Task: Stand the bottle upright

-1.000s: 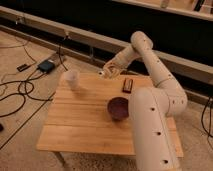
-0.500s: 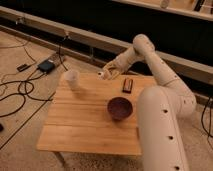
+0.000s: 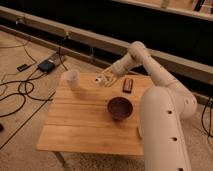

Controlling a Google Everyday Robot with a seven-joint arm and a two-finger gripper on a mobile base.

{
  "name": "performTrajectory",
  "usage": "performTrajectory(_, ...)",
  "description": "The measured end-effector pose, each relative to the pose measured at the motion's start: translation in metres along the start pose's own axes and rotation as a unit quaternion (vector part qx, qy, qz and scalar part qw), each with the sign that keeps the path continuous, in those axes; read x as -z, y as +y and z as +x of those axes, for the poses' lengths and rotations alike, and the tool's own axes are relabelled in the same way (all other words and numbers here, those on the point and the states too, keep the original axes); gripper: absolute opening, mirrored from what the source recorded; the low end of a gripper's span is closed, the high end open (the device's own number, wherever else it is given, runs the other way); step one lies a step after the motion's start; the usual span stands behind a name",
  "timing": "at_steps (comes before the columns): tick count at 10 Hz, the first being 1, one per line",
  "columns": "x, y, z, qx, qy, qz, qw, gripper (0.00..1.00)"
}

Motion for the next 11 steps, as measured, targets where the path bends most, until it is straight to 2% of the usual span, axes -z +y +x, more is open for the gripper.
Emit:
performTrajectory(3,-0.013,0.003,0.003,-0.021,0.02,-0.006,0.9996,0.0)
performTrajectory(6,-0.019,0.009,0.012,-0.06,0.046,-0.018,0.997,0.0)
performTrajectory(11,-0.02,0.009,0.012,-0.062,0.048,-0.019,0.9968,0.0)
